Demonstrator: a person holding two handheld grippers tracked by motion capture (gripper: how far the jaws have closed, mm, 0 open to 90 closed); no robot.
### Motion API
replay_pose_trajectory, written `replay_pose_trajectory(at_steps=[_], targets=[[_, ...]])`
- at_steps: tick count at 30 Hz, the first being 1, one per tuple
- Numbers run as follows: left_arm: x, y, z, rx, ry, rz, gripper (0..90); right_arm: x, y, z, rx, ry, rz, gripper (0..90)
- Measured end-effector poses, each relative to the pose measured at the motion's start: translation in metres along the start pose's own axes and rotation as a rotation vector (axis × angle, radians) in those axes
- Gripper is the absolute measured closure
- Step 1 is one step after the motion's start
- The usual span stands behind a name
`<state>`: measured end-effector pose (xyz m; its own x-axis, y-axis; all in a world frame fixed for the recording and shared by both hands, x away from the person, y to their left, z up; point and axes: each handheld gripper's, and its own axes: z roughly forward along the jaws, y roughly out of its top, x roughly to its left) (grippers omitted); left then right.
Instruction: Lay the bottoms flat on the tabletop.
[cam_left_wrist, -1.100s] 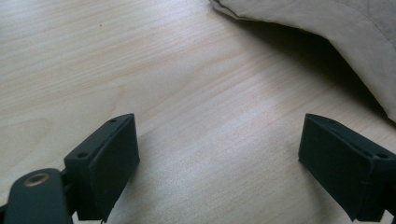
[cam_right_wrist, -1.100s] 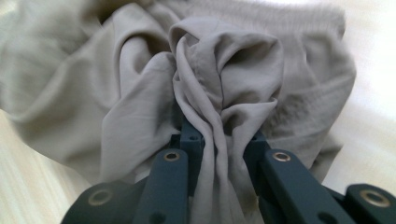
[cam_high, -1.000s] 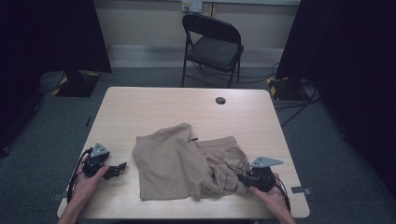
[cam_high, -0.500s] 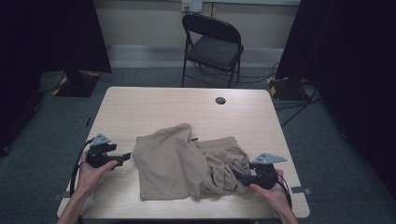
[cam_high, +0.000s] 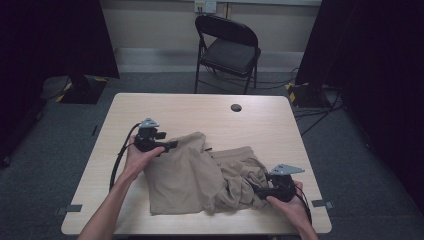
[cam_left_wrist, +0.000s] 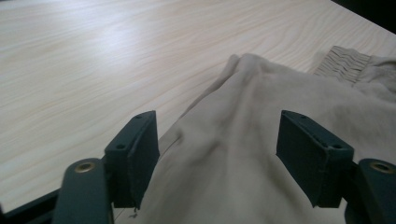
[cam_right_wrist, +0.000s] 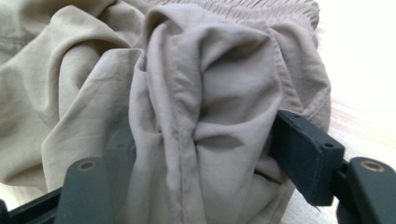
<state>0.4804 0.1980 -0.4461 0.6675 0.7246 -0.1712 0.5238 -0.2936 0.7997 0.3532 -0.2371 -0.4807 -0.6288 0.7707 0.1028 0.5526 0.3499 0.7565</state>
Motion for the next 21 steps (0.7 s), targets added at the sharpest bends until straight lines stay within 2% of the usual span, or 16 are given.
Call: replay_pose_trajectory(at_steps=[1,2,3,4,6,8,10,13,15,16,18,21], targets=[[-0.002,0.003,0.007,0.014,-0.029,-0.01,28.1,0.0,0.0,0.001,0.005,0.002,0.002,30.9],[-0.002,0.003,0.007,0.014,-0.029,-0.01,27.0,0.0,0.0,0.001,0.005,0.002,0.002,30.9],[-0.005,0.006,0.021,0.013,-0.051,-0.028,26.6,0.0,-0.001,0.002,0.009,0.002,0.005,30.9],[-0.005,0.006,0.021,0.013,-0.051,-0.028,27.0,0.0,-0.001,0.002,0.009,0.002,0.005,30.9],[-0.009,0.006,0.035,0.033,-0.035,-0.021,27.0,0.0,-0.001,0.002,0.01,0.003,0.003,30.9],[-0.013,0.002,0.051,0.075,-0.001,0.014,28.2,0.0,-0.002,0.003,0.014,0.005,0.0,31.0],[-0.013,0.001,0.054,0.084,-0.01,0.01,29.5,0.0,-0.002,0.003,0.014,0.005,0.001,30.9],[-0.01,-0.003,0.061,0.131,-0.001,0.012,33.8,0.0,-0.002,0.003,0.016,0.005,0.0,31.4],[-0.012,-0.006,0.063,0.128,-0.007,0.008,43.1,0.0,-0.002,0.004,0.017,0.007,-0.001,31.4],[-0.012,-0.006,0.062,0.125,-0.014,0.025,50.4,0.0,-0.002,0.004,0.018,0.007,-0.001,31.4],[-0.012,-0.007,0.061,0.127,-0.019,0.026,67.8,0.0,-0.002,0.004,0.019,0.007,-0.002,31.4],[-0.013,-0.006,0.054,0.079,-0.054,0.013,84.7,0.001,-0.002,0.004,0.02,0.006,-0.002,31.4]])
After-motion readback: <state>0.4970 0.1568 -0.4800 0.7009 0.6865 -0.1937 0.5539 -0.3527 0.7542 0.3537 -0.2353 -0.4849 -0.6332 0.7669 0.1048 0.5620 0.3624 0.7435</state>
